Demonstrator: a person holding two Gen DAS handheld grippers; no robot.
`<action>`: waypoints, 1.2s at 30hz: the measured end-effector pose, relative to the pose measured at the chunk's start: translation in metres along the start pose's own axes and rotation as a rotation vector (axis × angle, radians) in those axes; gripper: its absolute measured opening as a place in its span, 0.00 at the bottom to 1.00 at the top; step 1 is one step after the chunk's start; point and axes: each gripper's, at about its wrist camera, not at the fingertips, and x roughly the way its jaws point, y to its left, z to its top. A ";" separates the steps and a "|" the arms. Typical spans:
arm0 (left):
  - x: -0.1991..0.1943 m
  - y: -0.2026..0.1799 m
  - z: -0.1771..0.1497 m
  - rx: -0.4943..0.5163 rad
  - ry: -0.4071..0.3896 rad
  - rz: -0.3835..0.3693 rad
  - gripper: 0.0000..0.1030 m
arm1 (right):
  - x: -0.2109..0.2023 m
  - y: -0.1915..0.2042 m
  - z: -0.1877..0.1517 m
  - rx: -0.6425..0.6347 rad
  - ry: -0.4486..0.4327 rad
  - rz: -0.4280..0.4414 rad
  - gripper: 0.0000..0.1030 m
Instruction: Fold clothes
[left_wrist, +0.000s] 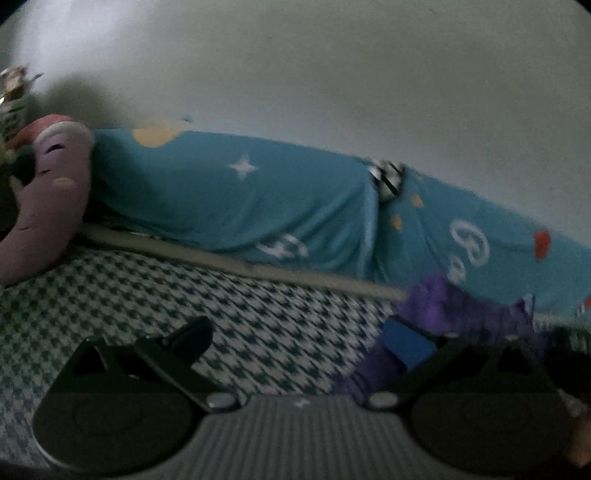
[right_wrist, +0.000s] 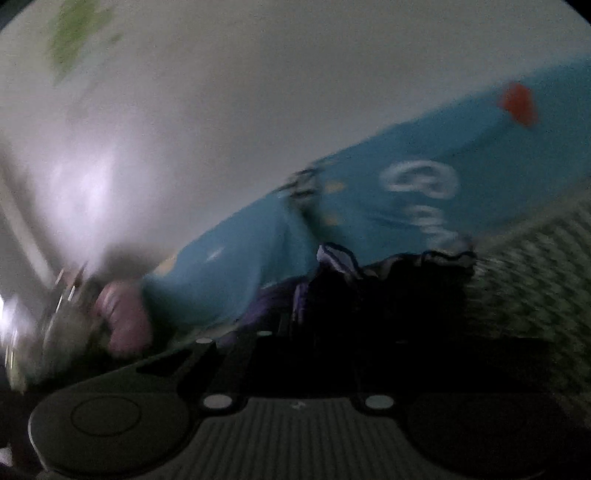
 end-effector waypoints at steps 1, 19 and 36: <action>-0.002 0.007 0.004 -0.014 -0.008 -0.003 1.00 | 0.003 0.011 -0.005 -0.045 0.020 0.025 0.12; -0.010 0.023 0.007 0.039 0.050 -0.306 1.00 | 0.033 0.071 -0.061 -0.329 0.235 0.187 0.12; 0.014 -0.008 -0.010 0.211 0.159 -0.235 1.00 | 0.020 0.078 -0.062 -0.493 0.318 0.242 0.19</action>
